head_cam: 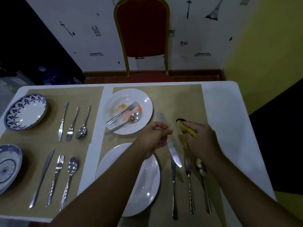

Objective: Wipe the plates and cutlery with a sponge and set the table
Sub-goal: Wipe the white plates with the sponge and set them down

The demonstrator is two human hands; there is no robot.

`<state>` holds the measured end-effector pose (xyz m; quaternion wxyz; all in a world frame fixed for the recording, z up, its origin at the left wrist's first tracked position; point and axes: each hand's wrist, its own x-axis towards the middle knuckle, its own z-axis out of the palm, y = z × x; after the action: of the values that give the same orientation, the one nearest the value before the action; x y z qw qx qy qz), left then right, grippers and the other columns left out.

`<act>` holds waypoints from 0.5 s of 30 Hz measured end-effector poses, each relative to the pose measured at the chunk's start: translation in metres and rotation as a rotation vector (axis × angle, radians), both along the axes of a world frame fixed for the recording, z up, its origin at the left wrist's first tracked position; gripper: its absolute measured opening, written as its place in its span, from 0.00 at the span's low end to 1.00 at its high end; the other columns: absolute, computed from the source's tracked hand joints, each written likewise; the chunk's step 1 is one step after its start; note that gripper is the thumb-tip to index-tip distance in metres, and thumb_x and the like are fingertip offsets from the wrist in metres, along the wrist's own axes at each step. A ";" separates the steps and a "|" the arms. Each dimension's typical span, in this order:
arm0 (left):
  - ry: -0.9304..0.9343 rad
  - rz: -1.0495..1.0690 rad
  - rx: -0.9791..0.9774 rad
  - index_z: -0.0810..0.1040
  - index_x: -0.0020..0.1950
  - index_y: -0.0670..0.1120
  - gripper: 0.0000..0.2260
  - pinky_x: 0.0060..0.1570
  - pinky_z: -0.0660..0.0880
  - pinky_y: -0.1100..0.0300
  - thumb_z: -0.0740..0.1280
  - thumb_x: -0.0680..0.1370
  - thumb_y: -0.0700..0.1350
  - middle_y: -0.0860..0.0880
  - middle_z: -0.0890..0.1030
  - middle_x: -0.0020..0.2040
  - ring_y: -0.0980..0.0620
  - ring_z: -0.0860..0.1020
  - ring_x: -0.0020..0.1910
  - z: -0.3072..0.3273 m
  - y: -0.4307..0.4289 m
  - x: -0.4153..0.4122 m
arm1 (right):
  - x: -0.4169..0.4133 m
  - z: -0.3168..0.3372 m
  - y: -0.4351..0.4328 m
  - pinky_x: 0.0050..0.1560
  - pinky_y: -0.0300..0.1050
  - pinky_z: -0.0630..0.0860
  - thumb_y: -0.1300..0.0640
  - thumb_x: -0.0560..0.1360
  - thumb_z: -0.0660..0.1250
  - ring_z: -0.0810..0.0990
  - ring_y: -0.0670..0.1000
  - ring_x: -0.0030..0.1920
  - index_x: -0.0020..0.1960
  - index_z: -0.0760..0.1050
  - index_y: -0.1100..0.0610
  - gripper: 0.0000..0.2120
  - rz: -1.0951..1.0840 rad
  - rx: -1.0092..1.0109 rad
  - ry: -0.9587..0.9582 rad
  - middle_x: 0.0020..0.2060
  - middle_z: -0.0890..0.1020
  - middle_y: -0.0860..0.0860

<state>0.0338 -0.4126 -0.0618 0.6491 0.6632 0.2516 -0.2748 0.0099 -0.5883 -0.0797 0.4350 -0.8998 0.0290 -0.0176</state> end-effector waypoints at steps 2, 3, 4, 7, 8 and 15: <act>-0.006 -0.059 0.090 0.75 0.52 0.41 0.07 0.35 0.77 0.61 0.70 0.77 0.34 0.40 0.85 0.47 0.51 0.78 0.37 -0.011 -0.006 0.001 | -0.006 -0.012 -0.006 0.50 0.22 0.66 0.67 0.70 0.67 0.77 0.45 0.52 0.62 0.78 0.53 0.22 0.007 -0.029 0.032 0.55 0.81 0.48; -0.001 -0.073 0.123 0.74 0.52 0.43 0.09 0.32 0.77 0.63 0.72 0.76 0.35 0.41 0.83 0.46 0.52 0.79 0.36 -0.016 -0.009 0.004 | -0.007 -0.019 -0.007 0.52 0.28 0.69 0.67 0.70 0.67 0.78 0.48 0.54 0.62 0.78 0.53 0.22 0.013 -0.042 0.045 0.56 0.82 0.49; 0.010 -0.080 0.147 0.73 0.52 0.43 0.12 0.31 0.76 0.64 0.74 0.75 0.35 0.41 0.82 0.46 0.52 0.80 0.37 -0.022 -0.011 0.007 | -0.008 -0.024 -0.008 0.55 0.34 0.71 0.67 0.70 0.67 0.78 0.51 0.55 0.62 0.78 0.53 0.22 0.019 -0.056 0.058 0.56 0.82 0.50; 0.010 -0.159 0.230 0.77 0.55 0.43 0.10 0.36 0.79 0.61 0.74 0.76 0.38 0.41 0.83 0.50 0.48 0.84 0.44 -0.040 -0.017 0.025 | -0.004 -0.036 -0.009 0.58 0.41 0.73 0.66 0.70 0.68 0.76 0.54 0.57 0.63 0.77 0.53 0.23 0.036 -0.094 0.089 0.56 0.82 0.51; -0.009 -0.192 0.264 0.80 0.54 0.43 0.08 0.38 0.80 0.59 0.73 0.76 0.39 0.42 0.84 0.49 0.48 0.84 0.45 -0.046 -0.018 0.032 | -0.001 -0.039 -0.010 0.58 0.39 0.71 0.66 0.70 0.68 0.76 0.53 0.57 0.63 0.77 0.53 0.23 0.039 -0.099 0.101 0.56 0.82 0.51; -0.186 -0.312 0.411 0.82 0.51 0.45 0.03 0.43 0.79 0.57 0.69 0.79 0.41 0.47 0.83 0.44 0.49 0.81 0.43 -0.078 -0.030 0.076 | 0.025 -0.052 -0.013 0.51 0.27 0.65 0.60 0.72 0.66 0.68 0.41 0.49 0.65 0.75 0.47 0.22 0.024 -0.132 0.172 0.57 0.79 0.51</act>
<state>0.1099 -0.4427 -0.1400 0.4709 0.8341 0.1363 -0.2527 0.0349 -0.6014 -0.1318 0.3707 -0.9250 0.0542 0.0633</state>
